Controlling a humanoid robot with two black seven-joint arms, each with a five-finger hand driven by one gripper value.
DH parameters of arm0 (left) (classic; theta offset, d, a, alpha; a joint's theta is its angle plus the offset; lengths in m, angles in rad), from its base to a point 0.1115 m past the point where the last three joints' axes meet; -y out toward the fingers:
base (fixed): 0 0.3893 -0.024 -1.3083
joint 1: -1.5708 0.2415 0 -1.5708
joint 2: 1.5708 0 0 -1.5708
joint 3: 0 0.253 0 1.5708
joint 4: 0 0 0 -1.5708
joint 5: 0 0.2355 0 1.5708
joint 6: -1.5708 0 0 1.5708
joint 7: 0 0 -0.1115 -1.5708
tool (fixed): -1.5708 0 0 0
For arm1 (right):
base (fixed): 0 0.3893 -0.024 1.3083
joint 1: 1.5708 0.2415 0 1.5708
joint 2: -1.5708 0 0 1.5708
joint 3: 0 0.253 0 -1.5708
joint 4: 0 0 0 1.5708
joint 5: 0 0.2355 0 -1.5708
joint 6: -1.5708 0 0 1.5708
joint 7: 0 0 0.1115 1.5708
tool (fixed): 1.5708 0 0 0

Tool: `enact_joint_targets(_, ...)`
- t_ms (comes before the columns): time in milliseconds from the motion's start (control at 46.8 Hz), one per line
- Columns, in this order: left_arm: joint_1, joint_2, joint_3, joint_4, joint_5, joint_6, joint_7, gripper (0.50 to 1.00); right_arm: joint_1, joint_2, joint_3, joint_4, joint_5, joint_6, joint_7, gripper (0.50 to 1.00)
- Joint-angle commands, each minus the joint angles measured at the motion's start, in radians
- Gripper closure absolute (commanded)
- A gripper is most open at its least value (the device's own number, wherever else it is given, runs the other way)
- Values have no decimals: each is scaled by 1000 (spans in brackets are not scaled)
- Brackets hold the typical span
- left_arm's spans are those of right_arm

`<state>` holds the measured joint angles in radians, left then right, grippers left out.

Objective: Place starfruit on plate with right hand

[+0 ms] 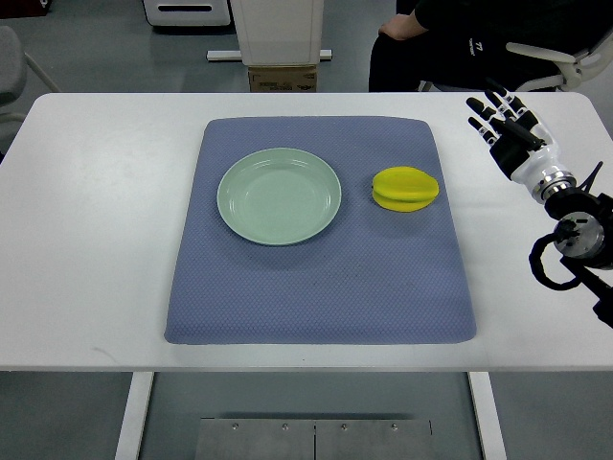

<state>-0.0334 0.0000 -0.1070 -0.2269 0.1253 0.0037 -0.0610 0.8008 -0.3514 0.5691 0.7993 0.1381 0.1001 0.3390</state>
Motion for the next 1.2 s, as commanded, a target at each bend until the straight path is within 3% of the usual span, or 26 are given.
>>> enact_joint_targets(0,0,0,0,0,-1,1,0,500,0,-1,0,0,0,1,0,500)
enact_joint_targets(128,-5,0,0,0,-1,-1,-31,500,0,2,0,0,0,1,0,500)
enact_joint_targets(1176,10,0,3,0,0,-1,-31,500,0,9,0,0,0,1,0,500)
